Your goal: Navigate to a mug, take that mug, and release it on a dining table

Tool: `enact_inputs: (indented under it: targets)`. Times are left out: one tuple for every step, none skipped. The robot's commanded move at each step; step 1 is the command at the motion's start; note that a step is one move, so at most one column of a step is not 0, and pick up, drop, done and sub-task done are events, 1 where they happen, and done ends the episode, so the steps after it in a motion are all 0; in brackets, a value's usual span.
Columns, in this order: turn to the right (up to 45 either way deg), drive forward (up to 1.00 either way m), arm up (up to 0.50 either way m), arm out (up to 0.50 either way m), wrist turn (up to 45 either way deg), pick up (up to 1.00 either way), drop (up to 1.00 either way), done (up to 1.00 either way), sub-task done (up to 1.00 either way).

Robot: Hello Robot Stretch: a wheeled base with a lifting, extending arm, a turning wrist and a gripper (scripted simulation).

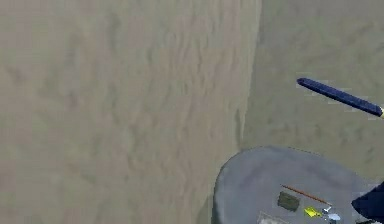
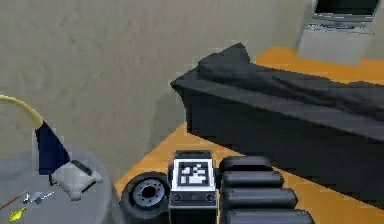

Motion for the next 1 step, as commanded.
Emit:
enact_inputs:
  targets:
    - [-15.0,0.0,0.0,0.0,0.0,0.0,0.0,0.0,0.0]
